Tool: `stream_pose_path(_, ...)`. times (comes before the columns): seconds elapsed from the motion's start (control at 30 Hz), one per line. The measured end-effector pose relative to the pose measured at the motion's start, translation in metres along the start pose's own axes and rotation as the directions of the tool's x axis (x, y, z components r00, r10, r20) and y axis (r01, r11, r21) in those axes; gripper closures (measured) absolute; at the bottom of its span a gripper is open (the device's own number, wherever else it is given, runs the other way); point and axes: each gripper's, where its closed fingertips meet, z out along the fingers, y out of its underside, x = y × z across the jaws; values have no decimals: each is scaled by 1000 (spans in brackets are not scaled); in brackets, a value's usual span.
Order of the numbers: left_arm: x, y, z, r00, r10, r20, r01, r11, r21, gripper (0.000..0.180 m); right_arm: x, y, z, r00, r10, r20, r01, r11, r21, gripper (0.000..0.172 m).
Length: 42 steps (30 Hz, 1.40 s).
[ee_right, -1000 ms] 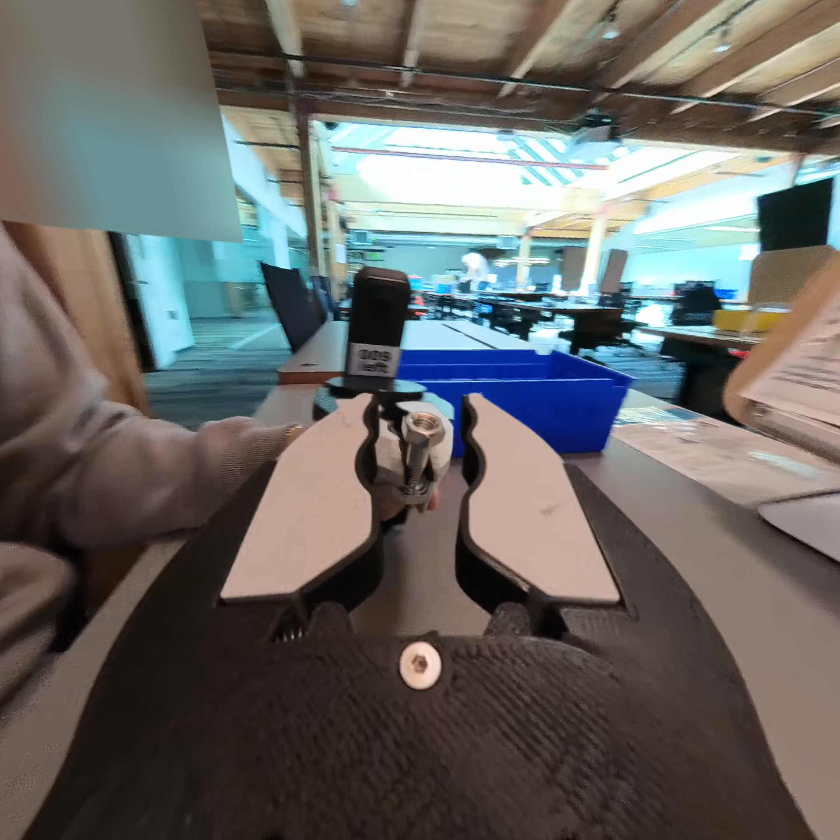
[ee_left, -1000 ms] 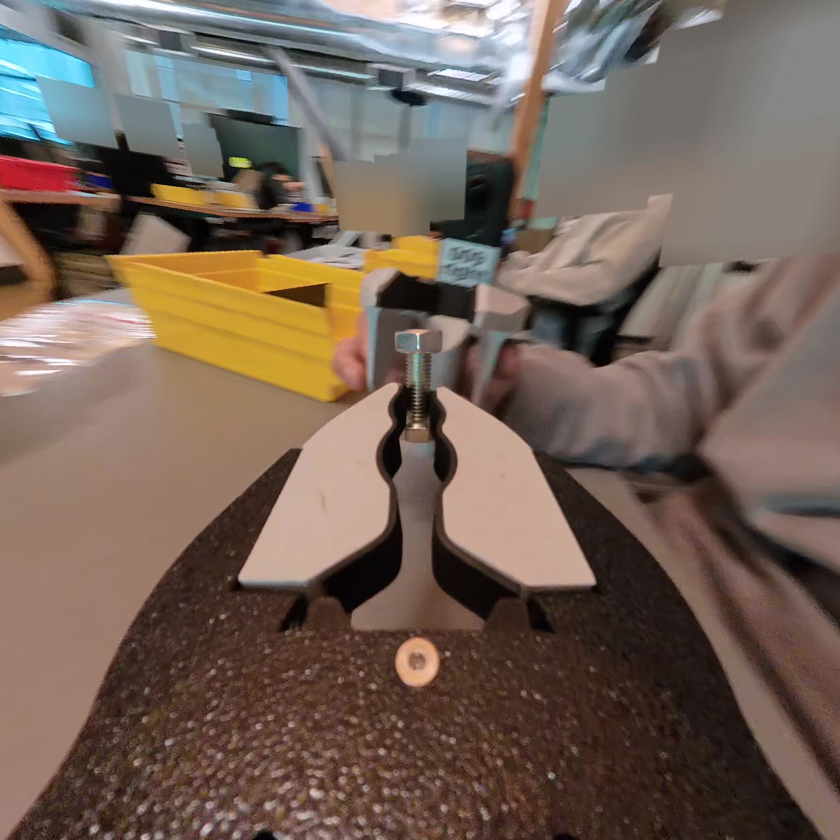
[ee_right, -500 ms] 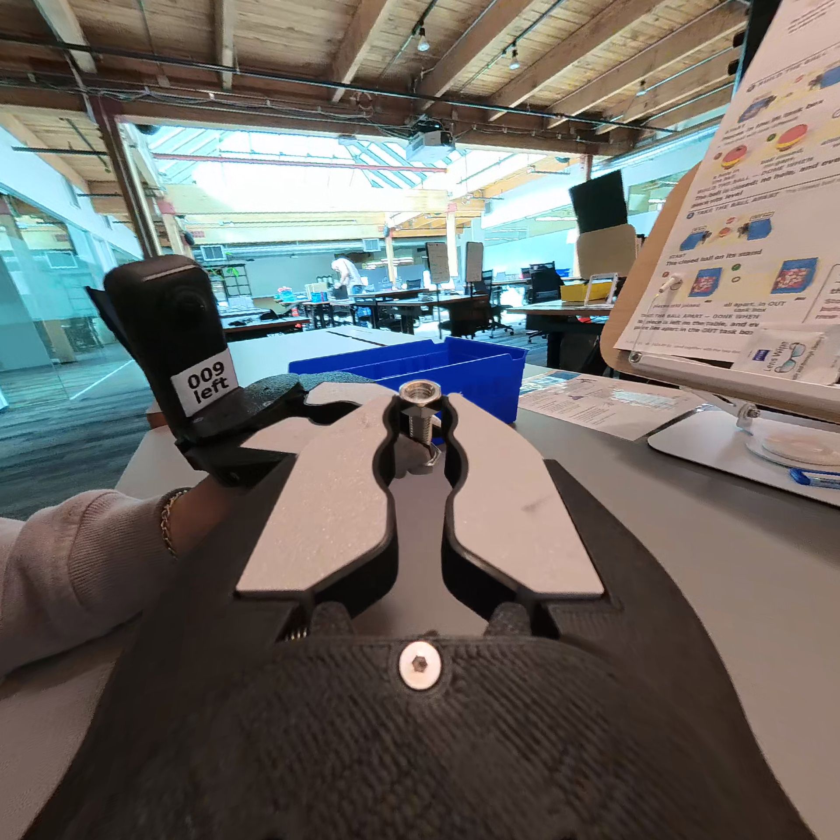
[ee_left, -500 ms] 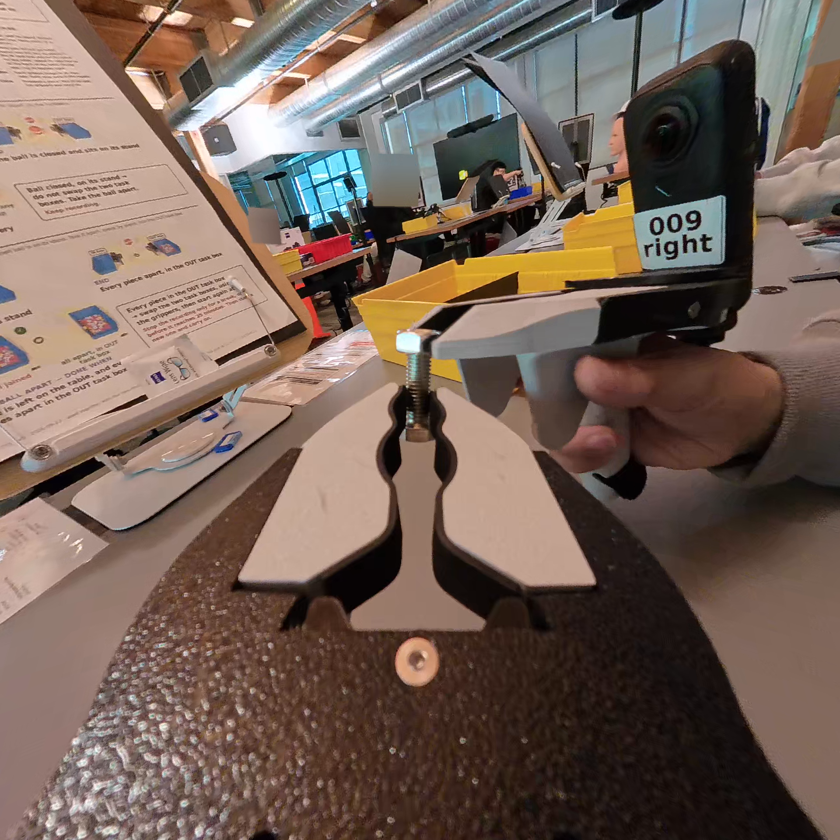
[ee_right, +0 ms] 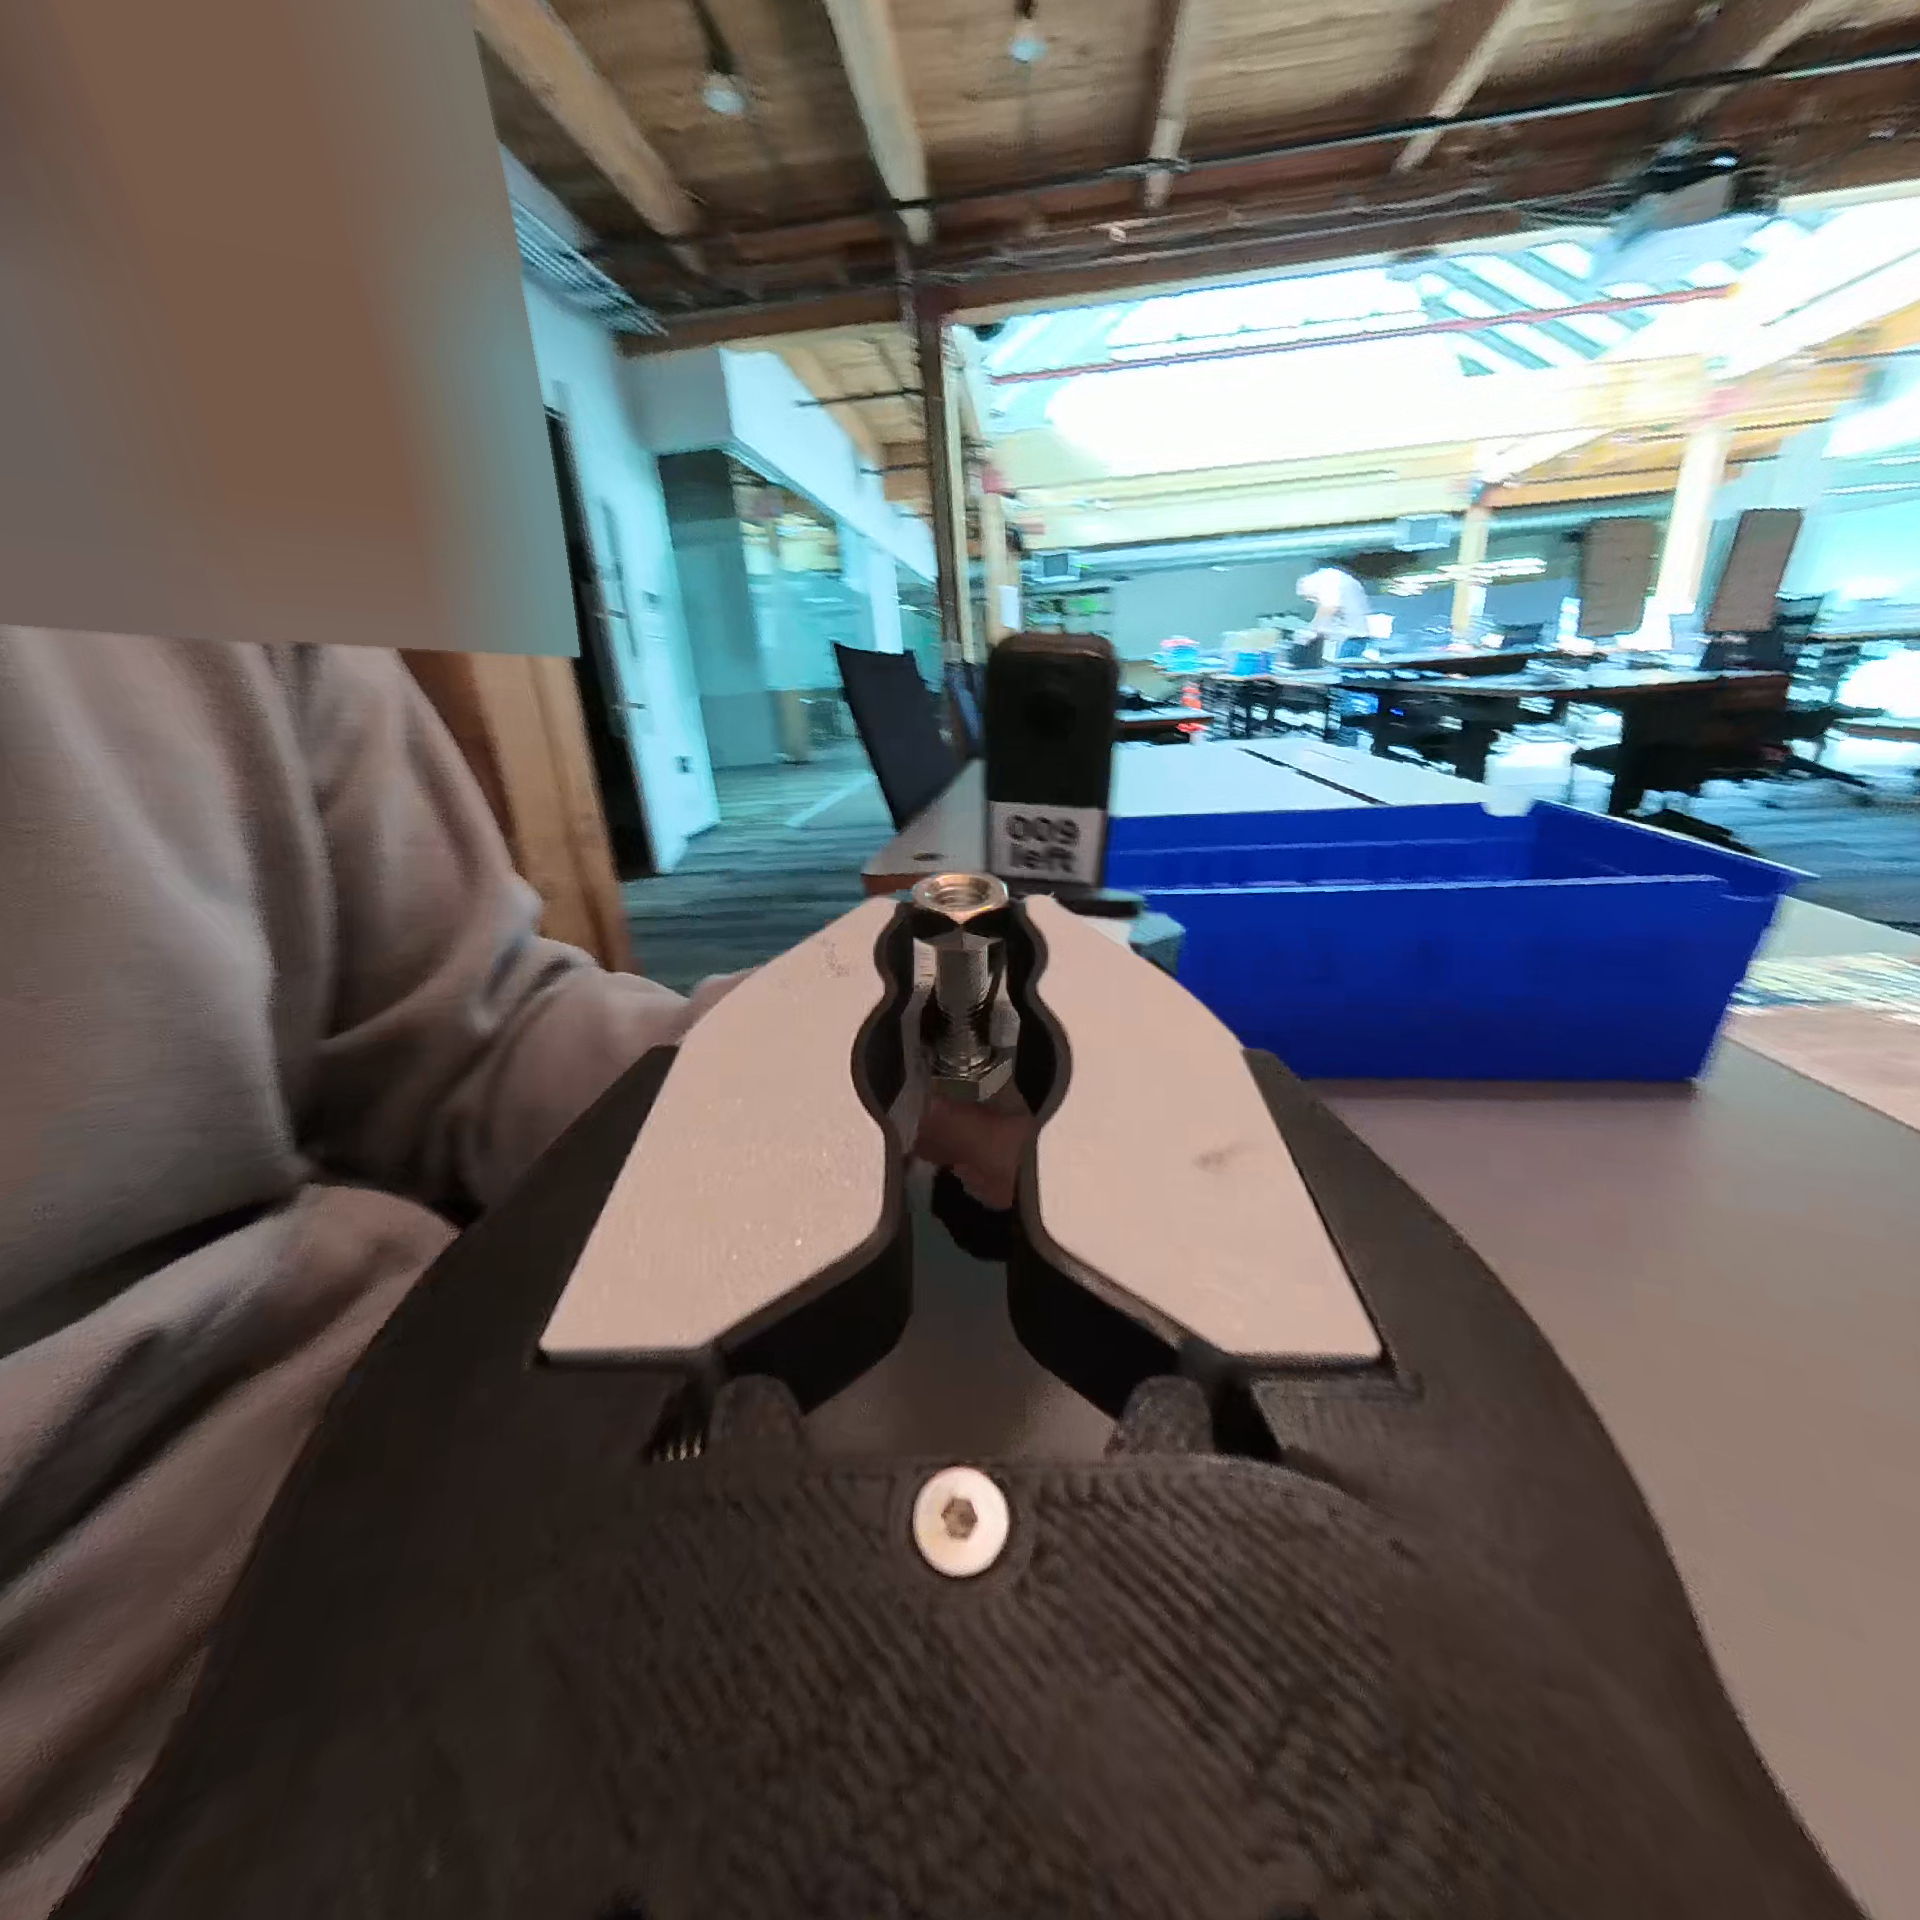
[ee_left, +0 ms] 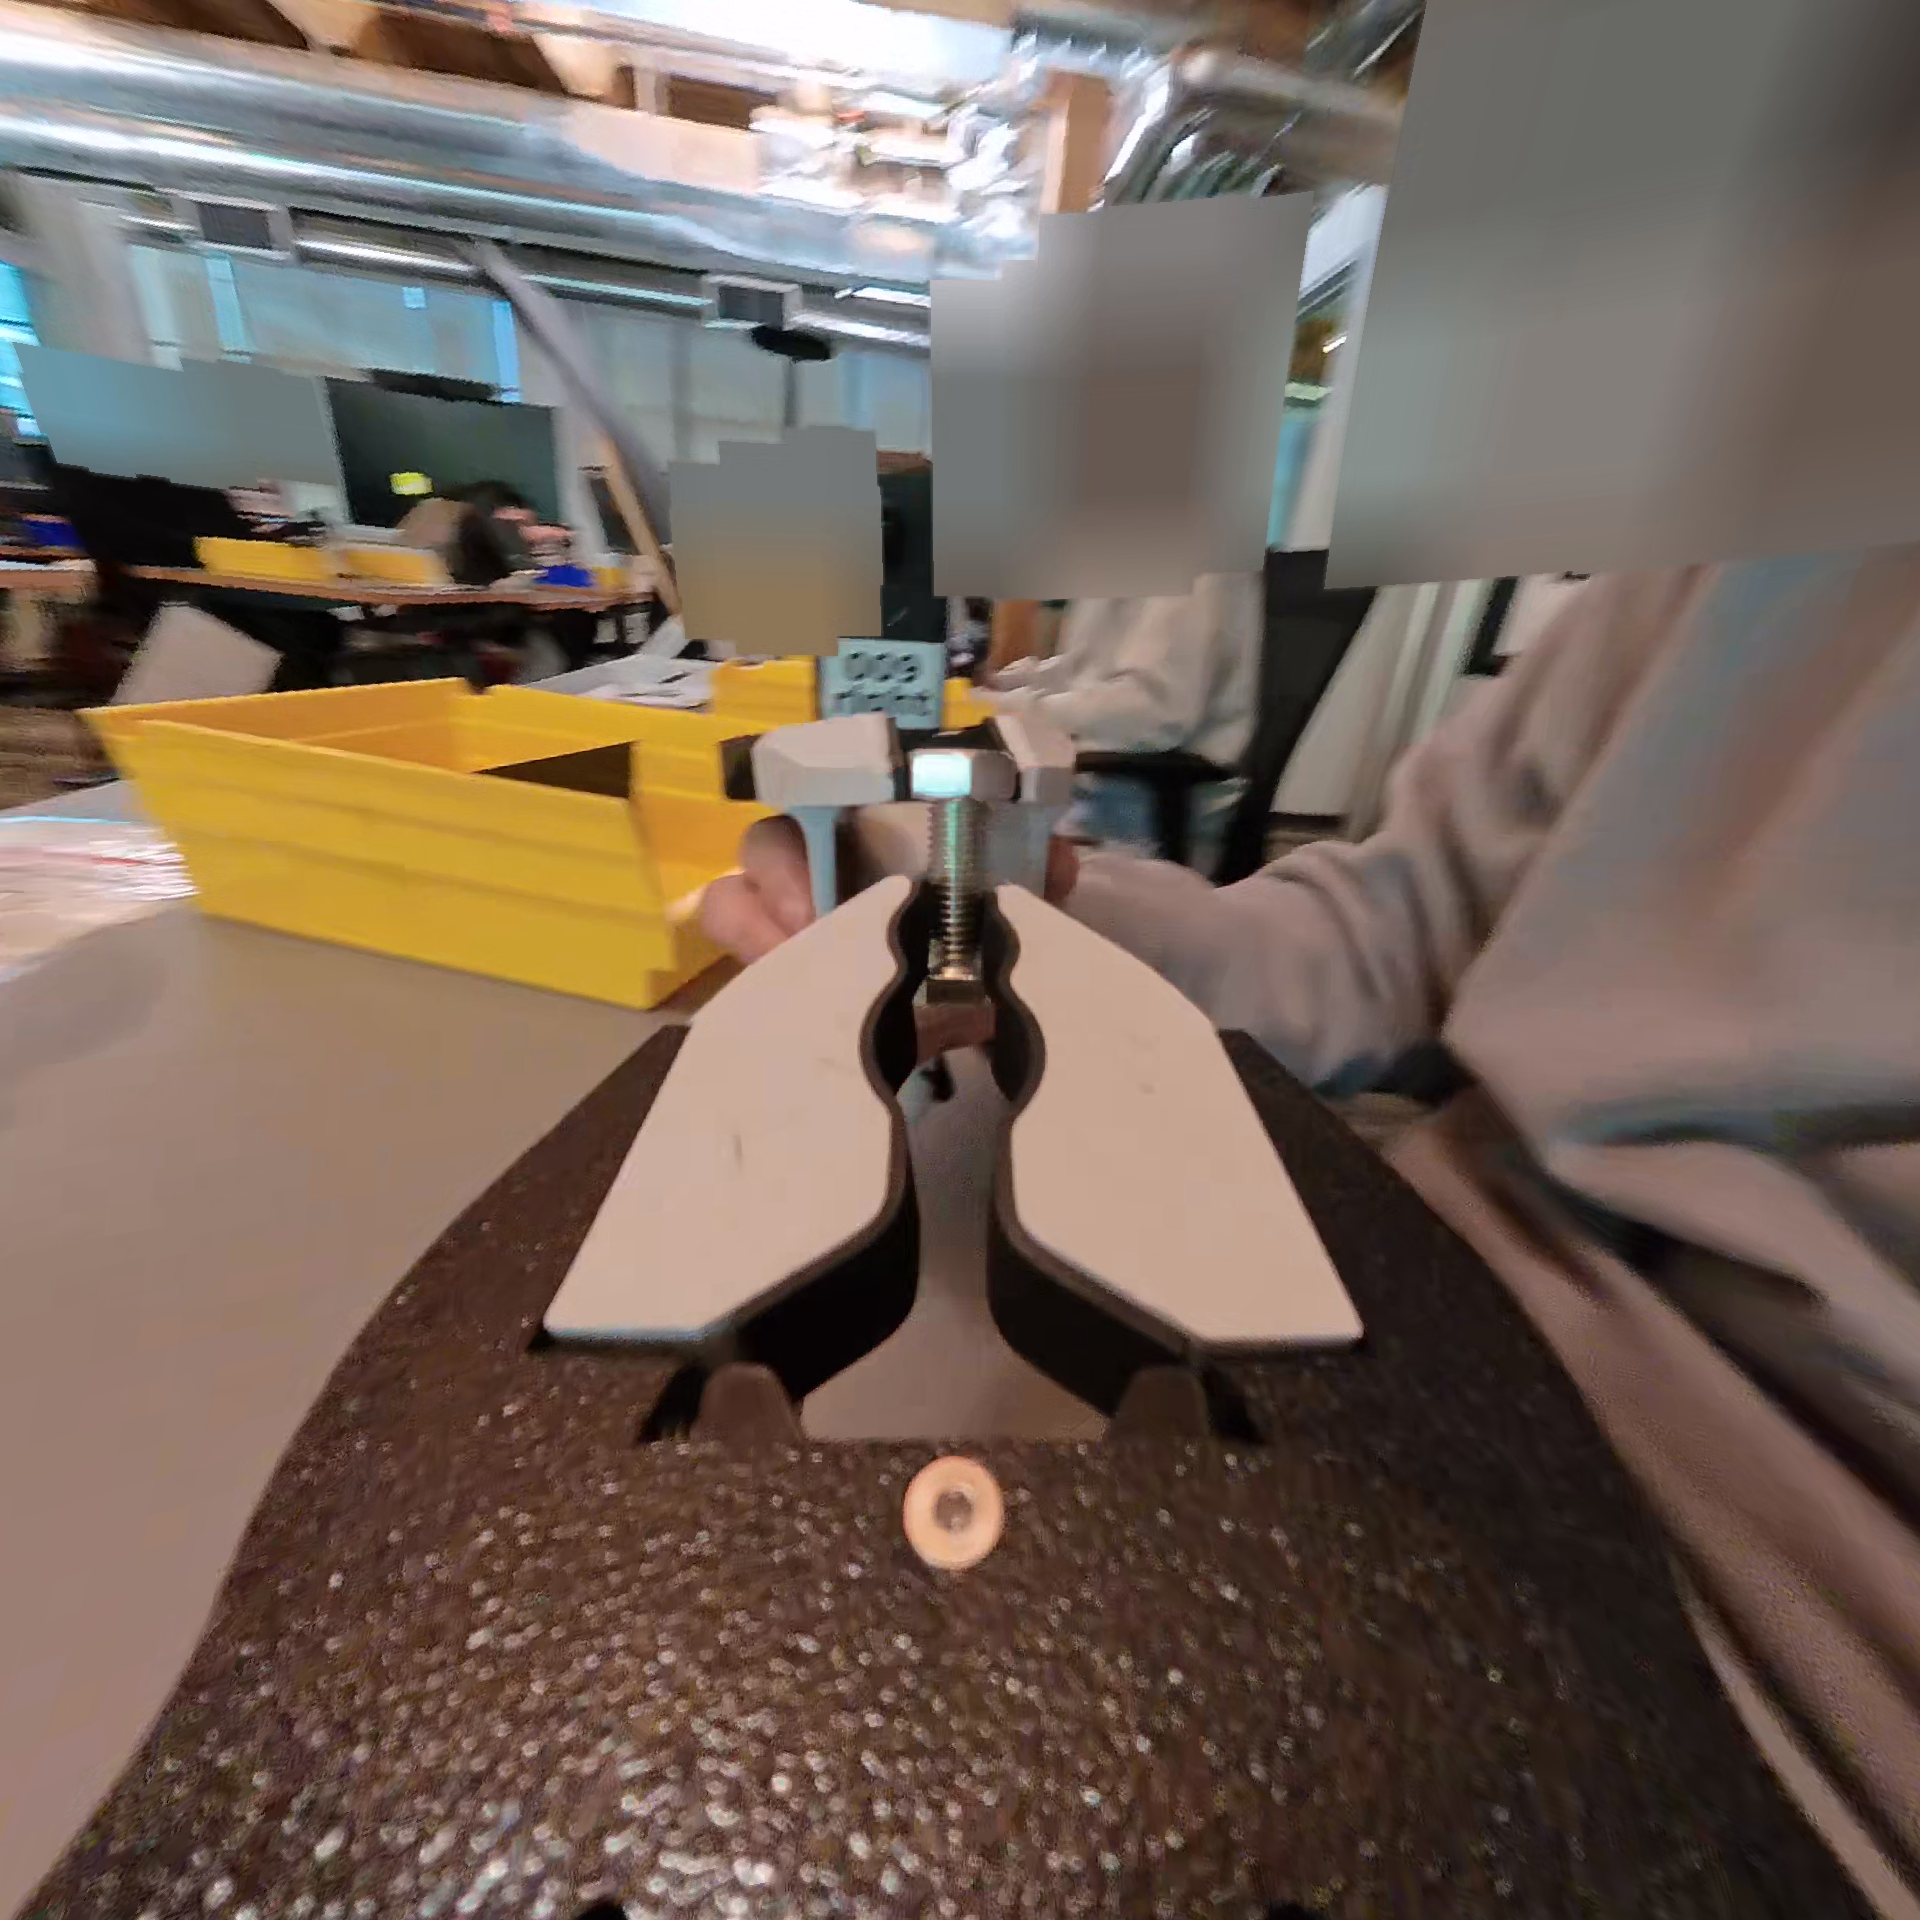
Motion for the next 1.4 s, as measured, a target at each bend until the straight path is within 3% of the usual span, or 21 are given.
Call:
stream_pose_path(0.1, 10, 4, 3, 993, -78, -93, 76, 997, -19, 172, -13, -7, 1, 996, 13, 85, -17, 999, 47, 155)
stream_pose_path(0.2, -1, 10, 5, 1000, -26, -5, 26, 999, -44, 172, -8, -11, -2, 999, 8, 51, -11, 998, 61, 155)
stream_pose_path(0.27, -12, 10, 2, 996, 21, 84, -17, 999, -47, 172, 3, -16, -7, 997, -54, -51, 58, 996, 68, 155)
stream_pose_path(0.33, -26, 10, -4, 981, 57, 183, -47, 997, -60, 172, 26, -36, -24, 944, -150, -294, 186, 978, 99, 155)
stream_pose_path(0.4, -38, 11, -10, 960, 82, 268, -62, 995, -84, 172, 50, -66, -63, 742, -286, -606, 369, 929, 14, 155)
stream_pose_path(0.47, -45, 14, -15, 946, 83, 315, -54, 993, -100, 172, 72, -86, -122, 420, -411, -809, 399, 884, -242, 155)
stream_pose_path(0.53, -50, 15, -17, 936, 66, 345, -36, 995, -93, 172, 86, -94, -201, 72, -503, -861, 252, 845, -472, 155)
stream_pose_path(0.57, -51, 15, -17, 934, 60, 353, -30, 996, -88, 172, 89, -90, -240, -45, -530, -847, 129, 837, -531, 155)
stream_pose_path(0.6, -52, 15, -17, 934, 54, 354, -24, 996, -88, 172, 91, -80, -273, -101, -544, -833, -1, 837, -547, 155)
stream_pose_path(0.63, -52, 16, -17, 933, 50, 357, -18, 995, -93, 172, 93, -66, -300, -110, -542, -833, -122, 839, -530, 155)
stream_pose_path(0.73, -54, 23, -15, 930, 51, 363, -5, 992, -125, 172, 92, -28, -350, -89, -525, -847, -373, 806, -460, 155)
stream_pose_path(0.9, -55, 27, -13, 929, 51, 367, 5, 989, -149, 172, 91, -2, -367, -44, -518, -854, -481, 760, -437, 155)
stream_pose_path(1.0, -54, 28, -13, 932, 39, 361, 15, 989, -147, 172, 94, -7, -362, -59, -509, -859, -435, 787, -437, 152)
stream_pose_path(1.13, -55, 29, -13, 929, 43, 367, 14, 989, -150, 172, 94, -27, -349, -95, -477, -874, -306, 849, -431, 130)
stream_pose_path(1.2, -56, 28, -13, 926, 45, 375, 12, 989, -149, 172, 95, -42, -332, -61, -465, -883, -191, 874, -447, 122)
stream_pose_path(1.23, -56, 28, -14, 925, 46, 377, 10, 989, -147, 172, 96, -49, -315, 1, -445, -896, -103, 891, -443, 124)
stream_pose_path(1.27, -56, 27, -13, 925, 48, 378, 8, 990, -144, 172, 95, -55, -289, 112, -423, -899, -2, 905, -426, 125)
stream_pose_path(1.33, -55, 25, -12, 925, 54, 377, -3, 991, -133, 172, 84, -55, -219, 429, -363, -827, 157, 932, -328, 127)
stream_pose_path(1.4, -52, 22, -9, 930, 68, 362, -28, 993, -115, 172, 65, -41, -149, 700, -274, -660, 175, 961, -213, 131)
